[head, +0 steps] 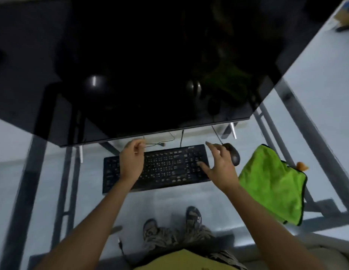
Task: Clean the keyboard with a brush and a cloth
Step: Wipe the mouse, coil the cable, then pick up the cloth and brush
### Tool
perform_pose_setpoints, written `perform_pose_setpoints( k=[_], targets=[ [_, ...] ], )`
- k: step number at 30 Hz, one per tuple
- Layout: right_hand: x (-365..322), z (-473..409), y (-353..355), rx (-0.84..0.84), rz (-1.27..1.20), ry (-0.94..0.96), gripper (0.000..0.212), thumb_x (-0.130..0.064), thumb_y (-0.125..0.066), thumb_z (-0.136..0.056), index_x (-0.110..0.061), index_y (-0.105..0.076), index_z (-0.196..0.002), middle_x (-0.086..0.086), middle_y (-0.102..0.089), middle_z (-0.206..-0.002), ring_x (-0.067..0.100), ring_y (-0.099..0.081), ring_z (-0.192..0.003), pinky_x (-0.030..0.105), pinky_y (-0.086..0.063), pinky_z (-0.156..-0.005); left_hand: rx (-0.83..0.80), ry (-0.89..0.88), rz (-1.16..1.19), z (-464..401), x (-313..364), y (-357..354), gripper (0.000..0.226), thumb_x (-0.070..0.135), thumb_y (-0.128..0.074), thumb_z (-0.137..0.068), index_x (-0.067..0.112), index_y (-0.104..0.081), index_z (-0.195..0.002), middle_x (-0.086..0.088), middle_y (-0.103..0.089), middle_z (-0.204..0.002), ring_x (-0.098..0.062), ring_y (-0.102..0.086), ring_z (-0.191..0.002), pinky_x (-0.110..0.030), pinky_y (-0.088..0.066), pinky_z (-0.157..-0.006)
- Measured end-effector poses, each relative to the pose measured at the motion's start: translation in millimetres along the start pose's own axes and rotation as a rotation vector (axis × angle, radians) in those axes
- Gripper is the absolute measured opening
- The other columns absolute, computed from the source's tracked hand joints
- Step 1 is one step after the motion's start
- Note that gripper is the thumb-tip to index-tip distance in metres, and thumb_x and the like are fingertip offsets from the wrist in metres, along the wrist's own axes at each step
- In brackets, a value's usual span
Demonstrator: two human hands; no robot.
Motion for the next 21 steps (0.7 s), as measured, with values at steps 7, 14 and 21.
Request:
perform_pose_setpoints(
  k=[7, 14, 21],
  targets=[
    [17.6, 31.3, -73.5, -0.387, 0.236, -0.102, 0.134, -0.07, -0.073, -0.06, -0.028, 0.018, -0.149, 0.024, 0.002, -0.158, 0.036, -0.003, -0.147, 0.049, -0.013, -0.119, 0.051, 0.289, -0.232, 34.8, -108.1, 60.1, 0.044, 0.023, -0.057, -0.093, 0.002, -0.05, -0.131, -0.022, -0.045, -0.131, -0.037, -0.046, -0.119, -0.042, -0.04, -0.102],
    [28.6, 34.3, -68.5, -0.192, 0.283, -0.014, 0.114, -0.052, -0.078, -0.068, -0.014, -0.012, -0.152, 0.017, -0.052, -0.125, 0.035, -0.052, -0.111, 0.048, -0.046, -0.094, 0.003, 0.494, -0.266, 88.5, -159.3, 56.3, 0.054, 0.034, -0.06, -0.091, -0.002, -0.049, -0.129, -0.028, -0.046, -0.123, -0.046, -0.045, -0.114, -0.053, -0.042, -0.093],
    [27.8, 0.9, -66.2, -0.116, 0.246, -0.041, 0.075, -0.044, -0.081, -0.068, -0.013, -0.046, -0.126, 0.01, -0.06, -0.113, 0.033, -0.056, -0.1, 0.044, -0.045, -0.083, 0.057, 0.426, -0.129, 65.5, -157.7, 47.3, 0.06, 0.027, -0.071, -0.083, 0.003, -0.046, -0.132, -0.022, -0.05, -0.118, -0.037, -0.046, -0.112, -0.05, -0.046, -0.093]
  ],
)
Point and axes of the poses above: each hand's wrist, its own z-axis away from the middle knuckle, its own y-axis out of the back of the hand, x = y × z, the point moved 9 cm from there along -z, towards the middle knuckle
